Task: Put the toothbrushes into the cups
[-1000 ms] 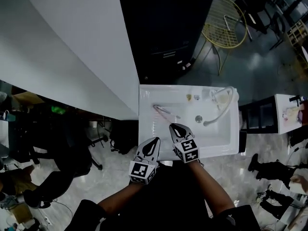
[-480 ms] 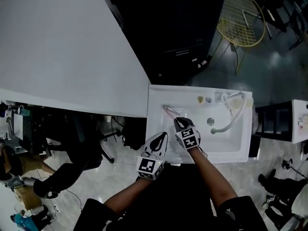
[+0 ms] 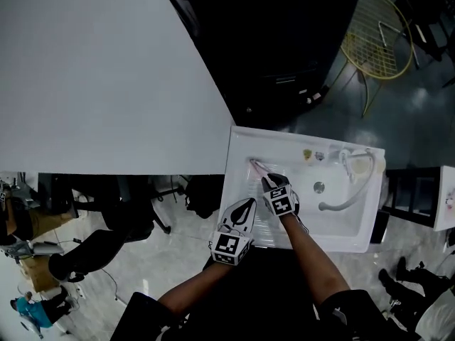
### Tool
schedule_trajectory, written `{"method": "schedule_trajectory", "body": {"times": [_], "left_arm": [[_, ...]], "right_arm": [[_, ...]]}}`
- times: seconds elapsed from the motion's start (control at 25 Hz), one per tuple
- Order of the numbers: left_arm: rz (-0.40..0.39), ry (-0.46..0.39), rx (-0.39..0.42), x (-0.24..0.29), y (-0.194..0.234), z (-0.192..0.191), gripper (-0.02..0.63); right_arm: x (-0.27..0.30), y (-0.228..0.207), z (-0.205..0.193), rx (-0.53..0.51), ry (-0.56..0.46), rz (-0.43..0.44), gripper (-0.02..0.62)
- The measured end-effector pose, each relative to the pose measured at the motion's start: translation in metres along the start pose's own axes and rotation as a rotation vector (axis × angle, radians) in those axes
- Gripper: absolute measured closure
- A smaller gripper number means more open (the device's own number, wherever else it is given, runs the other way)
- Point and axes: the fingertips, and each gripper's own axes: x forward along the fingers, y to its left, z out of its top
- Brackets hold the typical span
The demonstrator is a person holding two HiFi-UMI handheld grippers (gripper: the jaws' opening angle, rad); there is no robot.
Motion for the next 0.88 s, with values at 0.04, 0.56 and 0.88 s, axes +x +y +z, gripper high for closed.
{"method": "schedule_trajectory", "body": {"times": [0.04,0.56,0.88], "left_arm": [[0.005,0.000,-0.001,0.000,0.003,0.000,0.594],[0.050,0.026,-0.024,0.004,0.031,-0.010,0.594],[0.057,0.038,-0.031,0.002,0.040,-0.016,0.594]], "right_arm": [[0.005,0.000,0.000,-0.013,0.012,0.005,0.506],[0.054,-0.002,-0.017,-0.067,0.156,-0.005,0.502],[0.068,-0.004,-0.027,-0.056,0.173,-0.022,0.503]]}}
